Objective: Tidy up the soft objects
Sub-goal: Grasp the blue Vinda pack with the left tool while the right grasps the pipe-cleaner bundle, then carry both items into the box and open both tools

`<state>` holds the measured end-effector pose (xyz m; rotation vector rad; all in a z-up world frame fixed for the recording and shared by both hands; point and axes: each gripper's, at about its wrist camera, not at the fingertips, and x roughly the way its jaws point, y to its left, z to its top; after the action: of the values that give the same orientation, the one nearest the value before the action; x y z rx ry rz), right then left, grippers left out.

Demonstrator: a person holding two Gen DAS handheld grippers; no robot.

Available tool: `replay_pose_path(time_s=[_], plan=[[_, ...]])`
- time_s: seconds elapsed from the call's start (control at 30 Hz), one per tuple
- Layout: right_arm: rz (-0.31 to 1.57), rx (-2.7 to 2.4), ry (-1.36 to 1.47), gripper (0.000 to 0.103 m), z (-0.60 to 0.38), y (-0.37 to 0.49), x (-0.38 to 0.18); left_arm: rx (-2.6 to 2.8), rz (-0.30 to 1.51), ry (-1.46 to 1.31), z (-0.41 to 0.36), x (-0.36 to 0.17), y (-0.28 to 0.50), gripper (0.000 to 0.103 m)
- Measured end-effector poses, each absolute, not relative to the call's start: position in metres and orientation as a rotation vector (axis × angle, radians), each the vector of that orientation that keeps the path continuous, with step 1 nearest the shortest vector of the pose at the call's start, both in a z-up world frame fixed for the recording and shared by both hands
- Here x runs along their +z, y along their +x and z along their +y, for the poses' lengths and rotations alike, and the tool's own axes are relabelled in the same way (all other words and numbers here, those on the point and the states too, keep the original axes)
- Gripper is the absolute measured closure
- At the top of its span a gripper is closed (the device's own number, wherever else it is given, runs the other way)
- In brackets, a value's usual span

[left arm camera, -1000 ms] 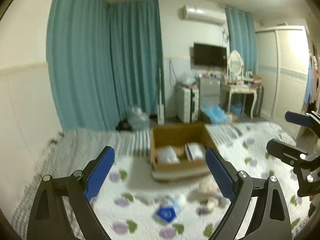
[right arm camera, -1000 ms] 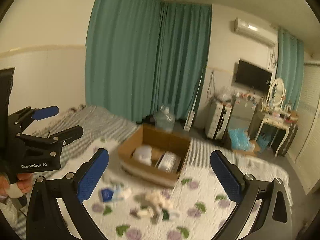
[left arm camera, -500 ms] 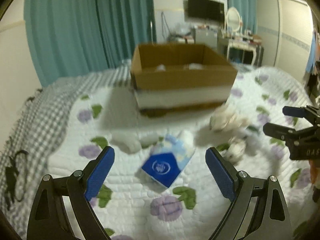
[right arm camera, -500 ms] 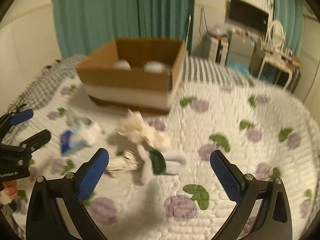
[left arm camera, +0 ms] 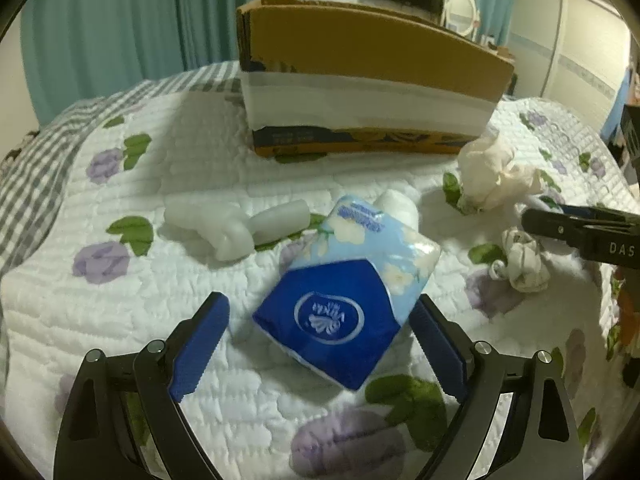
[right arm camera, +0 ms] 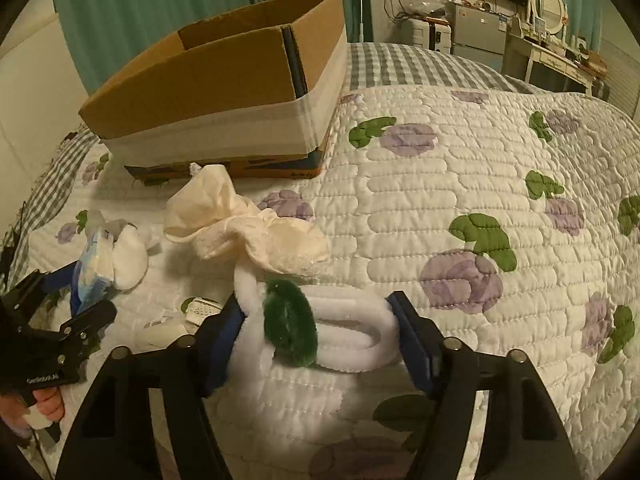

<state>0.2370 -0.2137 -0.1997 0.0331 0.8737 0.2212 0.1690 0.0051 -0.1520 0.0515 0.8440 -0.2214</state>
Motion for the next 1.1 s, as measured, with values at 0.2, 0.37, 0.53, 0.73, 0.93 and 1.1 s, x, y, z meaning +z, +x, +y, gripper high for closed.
replay_pose_path(time_s=[0.2,0.37,0.53,0.73,0.93,1.1], plan=[[0.850,0.219,0.042,0.038,-0.213,0.225,-0.194,-0.267,0.836,0.032,0.006,-0.148,0.171,0.038],[0.801,0.210,0.027,0.038,-0.209,0.207,-0.185,-0.270,0.818,0.027,0.010,-0.142,0.164,0.040],[0.750,0.212,0.032,0.038,-0.205,0.185,-0.172,-0.262,0.798,0.034,0.013,-0.130,0.148,0.040],[0.715,0.239,0.027,0.038,-0.191,0.156,-0.163,-0.218,0.801,0.071,0.010,-0.114,0.126,0.040],[0.661,0.306,0.065,0.038,-0.180,0.137,-0.138,-0.205,0.746,0.106,0.005,-0.080,0.104,0.040],[0.582,0.335,0.024,0.038,-0.165,0.120,-0.096,-0.191,0.656,0.116,0.005,-0.033,0.090,0.040]])
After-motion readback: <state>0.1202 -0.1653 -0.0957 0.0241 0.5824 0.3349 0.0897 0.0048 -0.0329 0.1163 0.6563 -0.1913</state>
